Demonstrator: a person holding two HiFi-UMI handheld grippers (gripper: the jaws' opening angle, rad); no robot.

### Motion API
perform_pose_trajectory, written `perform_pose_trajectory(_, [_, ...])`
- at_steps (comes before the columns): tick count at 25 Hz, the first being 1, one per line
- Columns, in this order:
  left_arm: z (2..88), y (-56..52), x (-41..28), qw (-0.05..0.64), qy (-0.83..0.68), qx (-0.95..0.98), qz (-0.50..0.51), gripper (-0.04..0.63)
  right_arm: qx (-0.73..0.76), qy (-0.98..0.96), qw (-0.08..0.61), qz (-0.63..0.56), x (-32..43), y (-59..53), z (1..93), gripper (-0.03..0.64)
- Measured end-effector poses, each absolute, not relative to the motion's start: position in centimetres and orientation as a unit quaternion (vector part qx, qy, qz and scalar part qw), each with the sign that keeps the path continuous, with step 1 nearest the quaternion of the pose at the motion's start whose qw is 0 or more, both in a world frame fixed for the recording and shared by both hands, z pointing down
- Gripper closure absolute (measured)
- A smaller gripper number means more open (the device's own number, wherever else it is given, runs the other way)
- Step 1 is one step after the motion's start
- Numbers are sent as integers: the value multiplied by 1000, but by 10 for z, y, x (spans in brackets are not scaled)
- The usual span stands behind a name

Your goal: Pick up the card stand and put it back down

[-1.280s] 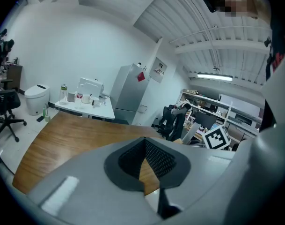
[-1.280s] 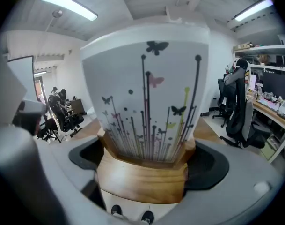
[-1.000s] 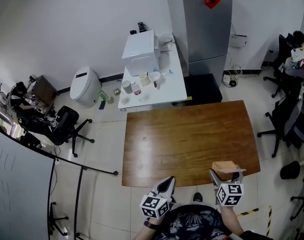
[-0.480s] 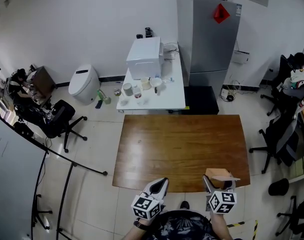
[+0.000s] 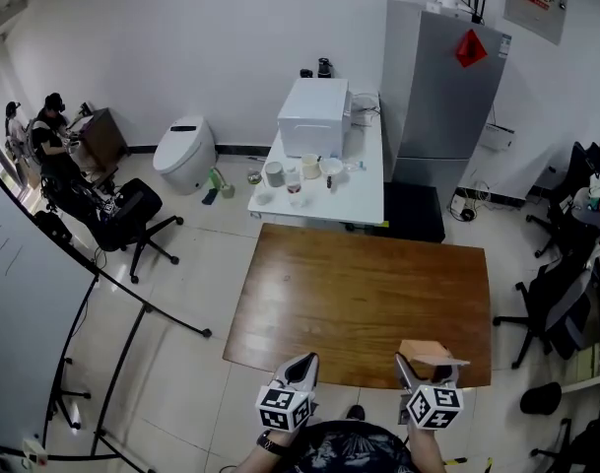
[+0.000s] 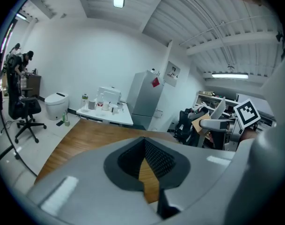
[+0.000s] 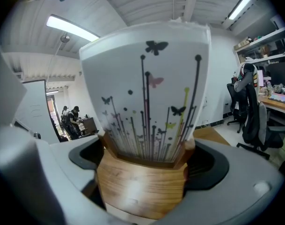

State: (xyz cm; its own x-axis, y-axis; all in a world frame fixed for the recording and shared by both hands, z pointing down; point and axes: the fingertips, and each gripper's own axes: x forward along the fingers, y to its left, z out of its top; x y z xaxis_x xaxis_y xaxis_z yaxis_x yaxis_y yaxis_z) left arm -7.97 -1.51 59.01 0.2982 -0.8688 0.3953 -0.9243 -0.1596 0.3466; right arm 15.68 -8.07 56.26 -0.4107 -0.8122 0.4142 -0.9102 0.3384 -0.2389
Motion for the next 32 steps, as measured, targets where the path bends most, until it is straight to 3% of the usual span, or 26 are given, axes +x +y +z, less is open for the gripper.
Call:
perform_pose_trajectory(5, [589, -9, -105, 281, -622, 730, 24, 612, 478, -844, 121, 210, 111, -90, 563, 91])
perform_pose_trajectory(16, [604, 53, -184, 313, -705, 636, 19, 617, 330, -915, 132, 189, -63, -131, 594, 91])
perform_pose_trajectory(27, [585, 120, -209, 282, -773, 566, -58, 598, 314, -895, 270, 163, -162, -206, 787, 92])
perform_pose_trajectory(32, [593, 137, -219, 281, -794, 538, -32, 597, 312, -872, 343, 159, -181, -228, 854, 92])
